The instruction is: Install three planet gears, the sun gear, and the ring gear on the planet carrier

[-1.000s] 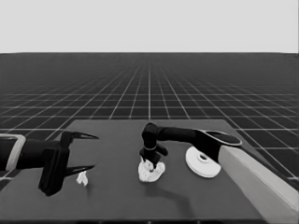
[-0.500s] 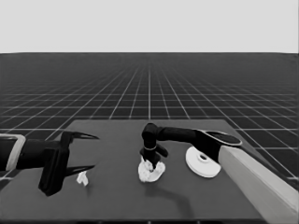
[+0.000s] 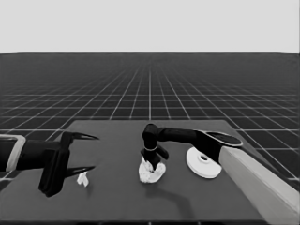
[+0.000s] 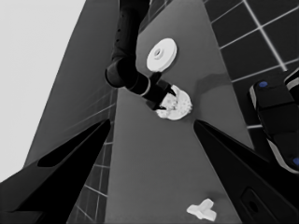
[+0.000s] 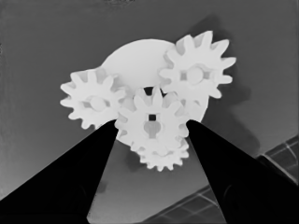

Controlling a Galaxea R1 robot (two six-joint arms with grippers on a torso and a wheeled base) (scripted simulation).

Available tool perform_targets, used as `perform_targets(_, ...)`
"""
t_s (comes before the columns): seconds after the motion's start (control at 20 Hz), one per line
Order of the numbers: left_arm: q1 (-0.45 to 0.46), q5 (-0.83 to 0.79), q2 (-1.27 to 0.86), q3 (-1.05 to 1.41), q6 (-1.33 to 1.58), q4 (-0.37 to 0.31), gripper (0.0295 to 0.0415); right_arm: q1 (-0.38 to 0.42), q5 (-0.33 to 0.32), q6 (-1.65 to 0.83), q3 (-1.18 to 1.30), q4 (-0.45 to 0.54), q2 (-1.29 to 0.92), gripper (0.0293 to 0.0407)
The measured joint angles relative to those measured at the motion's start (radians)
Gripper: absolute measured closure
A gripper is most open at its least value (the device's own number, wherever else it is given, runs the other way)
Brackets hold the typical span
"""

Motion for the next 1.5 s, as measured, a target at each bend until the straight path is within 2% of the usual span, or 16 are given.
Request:
perform_targets(0.9,0.0,0.0,0.0,0.0,0.0,0.0,0.0326,0.0,0.0,0.188,0.0,0.0,0.0,0.039)
perform_targets(1.0,0.0,0.0,0.0,0.0,0.0,0.0,0.0326,0.0,0.0,0.198,0.0,0.0,0.0,0.0331)
perform_targets(1.05,0.0,0.0,0.0,0.0,0.0,0.0,0.0326,0.0,0.0,0.201,0.0,0.0,0.0,0.032)
perform_targets(1.15,0.0,0.0,0.0,0.0,0.0,0.0,0.0326,0.0,0.0,0.203,0.0,0.0,0.0,0.0316)
perform_targets(1.4,0.0,0.0,0.0,0.0,0.0,0.0,0.0326,0.0,0.0,0.203,0.0,0.0,0.0,0.0315)
perform_targets(1.45,0.0,0.0,0.0,0.0,0.0,0.0,0.0326,0.049,-0.026,-0.189,0.038,0.043,-0.009,0.0307)
perform_targets(1.5,0.0,0.0,0.0,0.0,0.0,0.0,0.0326,0.087,-0.036,-0.437,0.056,0.071,-0.012,0.0309)
